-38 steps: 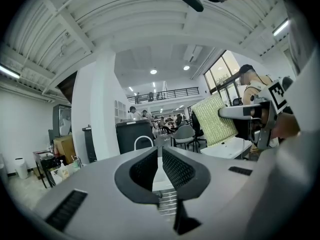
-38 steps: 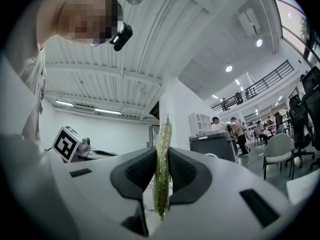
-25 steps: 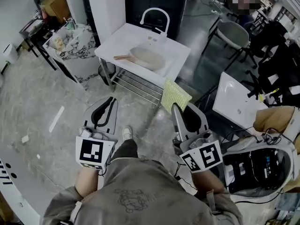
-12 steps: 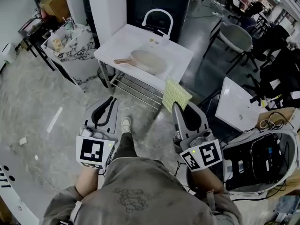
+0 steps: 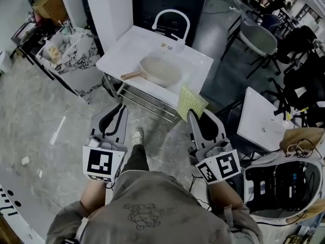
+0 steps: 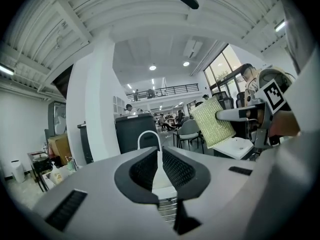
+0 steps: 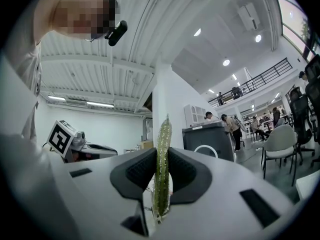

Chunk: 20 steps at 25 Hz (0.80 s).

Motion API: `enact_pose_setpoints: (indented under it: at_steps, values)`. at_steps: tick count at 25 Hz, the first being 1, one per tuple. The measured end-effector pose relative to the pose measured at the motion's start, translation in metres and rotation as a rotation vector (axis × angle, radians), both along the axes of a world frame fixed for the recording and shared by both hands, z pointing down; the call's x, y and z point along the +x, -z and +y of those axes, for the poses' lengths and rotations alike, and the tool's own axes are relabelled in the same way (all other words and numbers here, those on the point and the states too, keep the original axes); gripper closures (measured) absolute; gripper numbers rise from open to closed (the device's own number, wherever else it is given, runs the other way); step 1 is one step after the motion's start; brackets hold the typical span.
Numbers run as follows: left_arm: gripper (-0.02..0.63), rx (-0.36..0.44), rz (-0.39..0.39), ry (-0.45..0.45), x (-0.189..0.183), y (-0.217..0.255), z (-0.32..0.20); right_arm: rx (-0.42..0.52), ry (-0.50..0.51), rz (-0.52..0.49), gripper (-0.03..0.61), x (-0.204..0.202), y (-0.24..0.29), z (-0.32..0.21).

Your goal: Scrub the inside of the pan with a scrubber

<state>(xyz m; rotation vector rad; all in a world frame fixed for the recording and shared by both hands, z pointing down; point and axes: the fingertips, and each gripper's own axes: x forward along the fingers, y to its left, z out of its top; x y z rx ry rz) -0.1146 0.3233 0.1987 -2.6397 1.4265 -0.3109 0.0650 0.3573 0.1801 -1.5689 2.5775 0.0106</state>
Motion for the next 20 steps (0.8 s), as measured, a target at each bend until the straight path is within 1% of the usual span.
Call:
enact_pose_setpoints:
  at_steps: [5, 14, 17, 20]
  values:
    - [0.575, -0.027, -0.048, -0.016, -0.002, -0.009, -0.058, -0.038, -0.018, 0.001, 0.508, -0.003, -0.010, -0.058]
    - [0.574, -0.102, -0.110, -0.083, -0.015, -0.025, -0.171, -0.092, -0.055, 0.011, 0.508, -0.018, -0.013, -0.168]
    - [0.574, -0.117, -0.144, -0.105, -0.017, -0.030, -0.207, -0.106, -0.072, 0.011, 0.508, -0.021, -0.014, -0.204]
    - [0.574, -0.149, -0.173, -0.141, -0.021, -0.039, -0.239, -0.120, -0.087, 0.014, 0.507, -0.025, -0.016, -0.237]
